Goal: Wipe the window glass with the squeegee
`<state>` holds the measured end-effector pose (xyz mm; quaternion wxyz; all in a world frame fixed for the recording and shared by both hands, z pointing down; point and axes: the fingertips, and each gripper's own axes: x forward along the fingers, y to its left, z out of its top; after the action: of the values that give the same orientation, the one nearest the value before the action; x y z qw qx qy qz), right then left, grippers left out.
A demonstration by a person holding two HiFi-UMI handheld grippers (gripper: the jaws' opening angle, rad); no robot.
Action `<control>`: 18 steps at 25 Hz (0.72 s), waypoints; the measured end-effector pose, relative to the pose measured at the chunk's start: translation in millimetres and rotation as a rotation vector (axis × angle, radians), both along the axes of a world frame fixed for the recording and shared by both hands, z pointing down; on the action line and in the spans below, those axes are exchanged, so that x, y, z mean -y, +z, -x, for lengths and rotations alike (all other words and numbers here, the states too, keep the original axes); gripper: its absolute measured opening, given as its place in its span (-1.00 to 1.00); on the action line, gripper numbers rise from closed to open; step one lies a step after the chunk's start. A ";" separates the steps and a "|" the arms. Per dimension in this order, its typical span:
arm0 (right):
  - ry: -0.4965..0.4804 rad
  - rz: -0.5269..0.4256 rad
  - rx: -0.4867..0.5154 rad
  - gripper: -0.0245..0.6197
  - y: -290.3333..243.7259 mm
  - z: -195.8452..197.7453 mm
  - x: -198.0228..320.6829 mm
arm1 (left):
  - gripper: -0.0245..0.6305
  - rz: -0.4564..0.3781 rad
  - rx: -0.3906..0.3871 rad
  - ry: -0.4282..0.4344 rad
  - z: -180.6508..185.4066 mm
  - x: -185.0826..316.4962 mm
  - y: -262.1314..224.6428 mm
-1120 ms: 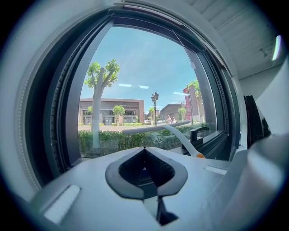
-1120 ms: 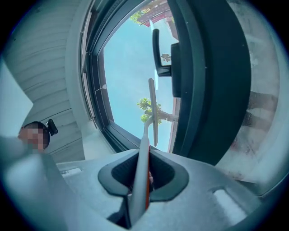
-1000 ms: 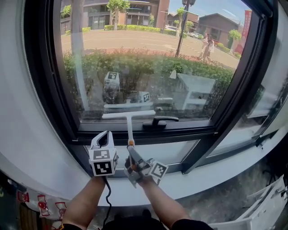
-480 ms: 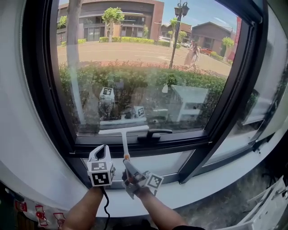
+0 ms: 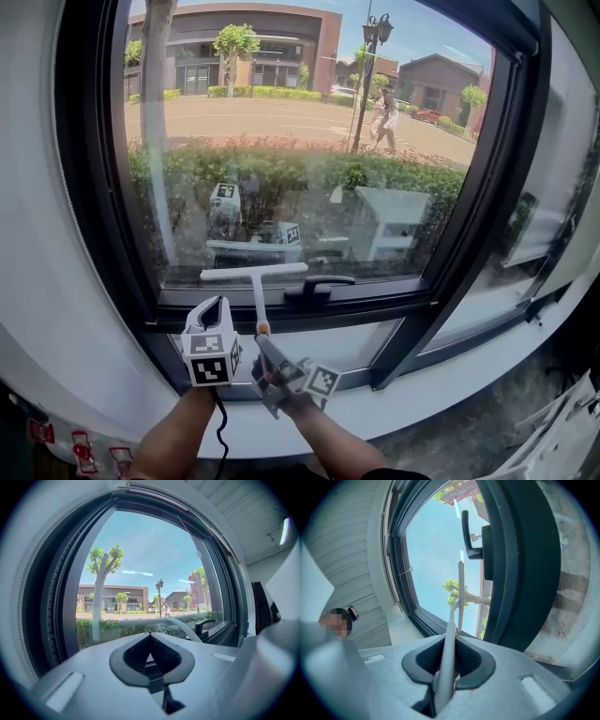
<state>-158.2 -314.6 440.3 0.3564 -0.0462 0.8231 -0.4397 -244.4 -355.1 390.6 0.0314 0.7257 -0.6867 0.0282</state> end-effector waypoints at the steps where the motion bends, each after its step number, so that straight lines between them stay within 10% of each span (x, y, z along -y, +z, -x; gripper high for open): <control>1: -0.001 -0.012 -0.002 -0.79 -4.2 -0.2 -1.0 | -0.87 -0.003 0.000 -0.001 -0.6 -0.3 -1.9; 18: 0.044 -0.376 0.034 -0.79 -200.1 -48.3 48.6 | -0.87 -0.206 0.069 -0.020 -23.8 9.6 -120.1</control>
<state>-109.8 -363.2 240.2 0.3821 0.0107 0.8834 -0.2710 -220.5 -364.7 270.5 -0.0665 0.7169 -0.6938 -0.0179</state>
